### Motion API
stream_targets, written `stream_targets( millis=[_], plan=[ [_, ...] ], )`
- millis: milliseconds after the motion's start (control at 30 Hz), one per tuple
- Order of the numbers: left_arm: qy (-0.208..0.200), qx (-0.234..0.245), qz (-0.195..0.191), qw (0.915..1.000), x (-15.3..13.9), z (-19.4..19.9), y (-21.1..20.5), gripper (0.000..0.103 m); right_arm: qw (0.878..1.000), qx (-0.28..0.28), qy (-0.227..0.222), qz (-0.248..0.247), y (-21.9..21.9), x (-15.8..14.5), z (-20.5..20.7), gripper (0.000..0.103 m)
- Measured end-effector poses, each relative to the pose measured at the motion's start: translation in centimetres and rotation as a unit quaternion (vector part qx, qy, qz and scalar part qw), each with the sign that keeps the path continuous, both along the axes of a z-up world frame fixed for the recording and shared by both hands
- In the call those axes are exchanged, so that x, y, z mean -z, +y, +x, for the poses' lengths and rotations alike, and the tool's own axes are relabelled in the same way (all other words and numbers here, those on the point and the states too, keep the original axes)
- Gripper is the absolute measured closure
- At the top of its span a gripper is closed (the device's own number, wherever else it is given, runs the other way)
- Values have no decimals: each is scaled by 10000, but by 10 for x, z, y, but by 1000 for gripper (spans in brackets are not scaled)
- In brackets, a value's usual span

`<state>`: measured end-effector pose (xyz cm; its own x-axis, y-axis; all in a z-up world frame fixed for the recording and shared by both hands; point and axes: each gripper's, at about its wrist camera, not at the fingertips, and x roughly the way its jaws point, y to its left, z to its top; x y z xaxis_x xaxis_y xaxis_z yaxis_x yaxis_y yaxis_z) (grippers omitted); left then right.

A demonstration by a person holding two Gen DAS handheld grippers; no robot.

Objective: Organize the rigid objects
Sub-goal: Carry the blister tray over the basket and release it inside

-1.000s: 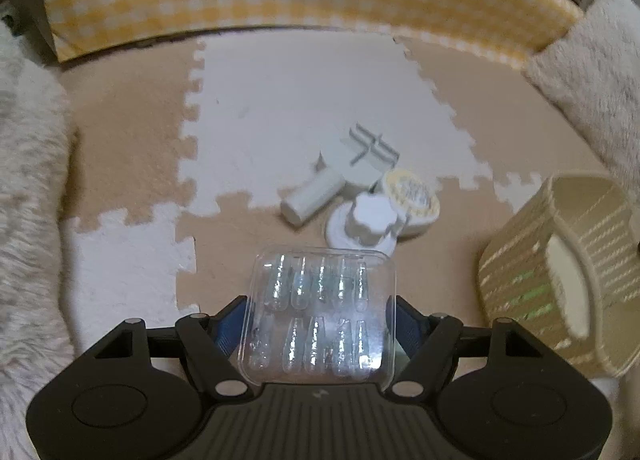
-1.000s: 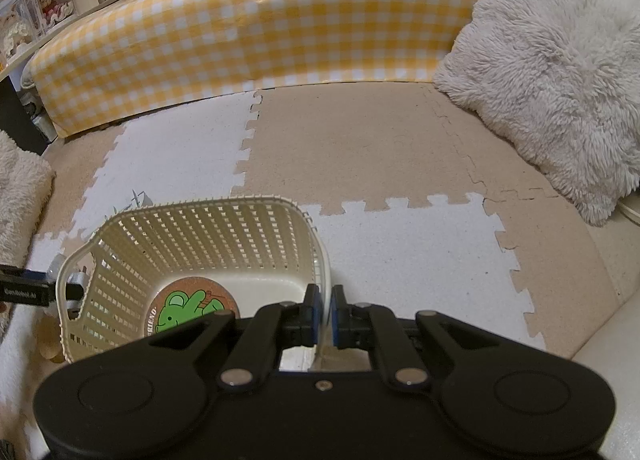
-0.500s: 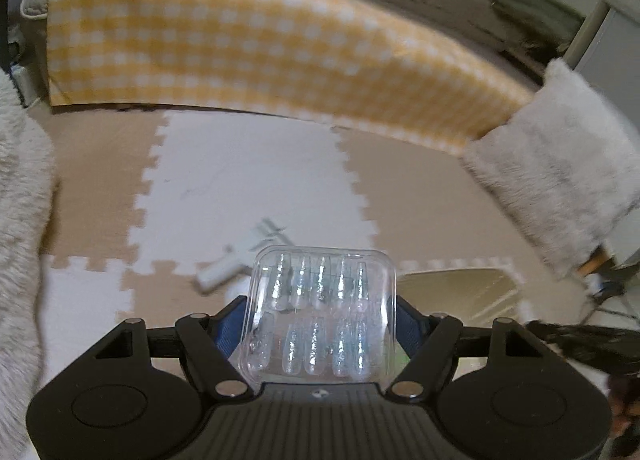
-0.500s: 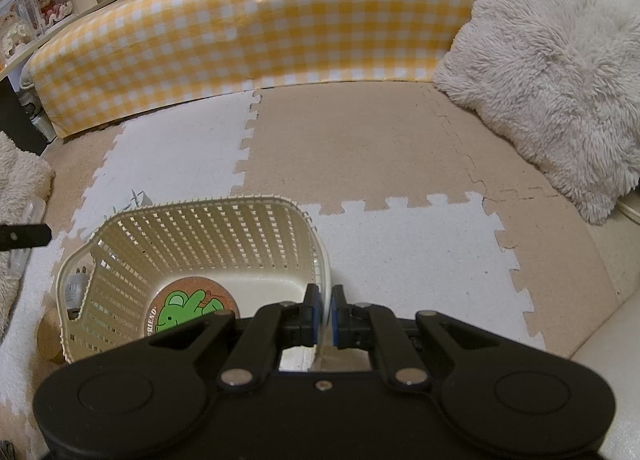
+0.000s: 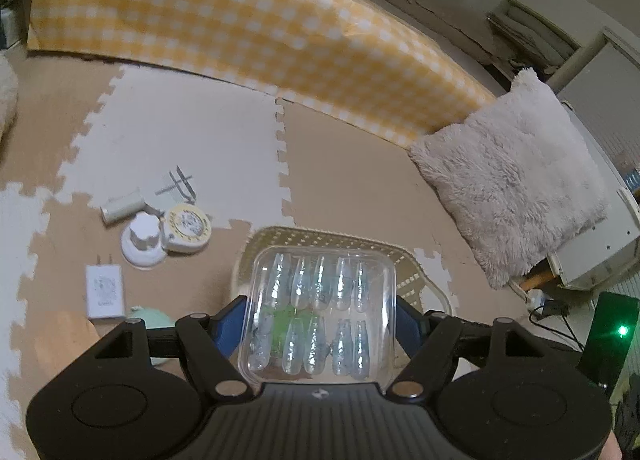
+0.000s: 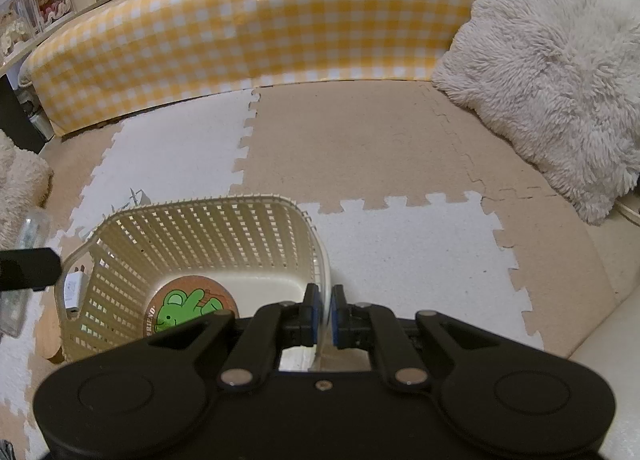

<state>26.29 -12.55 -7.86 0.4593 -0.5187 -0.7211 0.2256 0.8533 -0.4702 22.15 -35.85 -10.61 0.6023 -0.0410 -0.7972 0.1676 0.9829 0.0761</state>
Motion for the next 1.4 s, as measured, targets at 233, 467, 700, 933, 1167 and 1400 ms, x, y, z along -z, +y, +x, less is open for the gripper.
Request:
stream_targets(
  millis=[233,467,700,933,1167,1400],
  plan=[
    [33,-201,180,9996,13,-1,-16,28,10000,5,7,-8,0,0,0,96],
    [200,-465,236,9984,20,0,-14,28,10000,1,7,-12,0,0,-1,96],
    [124,-433,279,9986,20,2,-19,28,10000,2,14,-33,0,0,-1,96],
    [190,-404,365,9983,22,3,-20,24,10000,-1,14,-31,1,-1,-1,96],
    [156,-315,456,9983,18,-2,-23,18,10000,-2,27,-42,3,-1,0,96],
    [152,-260,490,9983,15,-4,-23,16,10000,-2,27,-42,3,-2,-1,96]
  ],
)
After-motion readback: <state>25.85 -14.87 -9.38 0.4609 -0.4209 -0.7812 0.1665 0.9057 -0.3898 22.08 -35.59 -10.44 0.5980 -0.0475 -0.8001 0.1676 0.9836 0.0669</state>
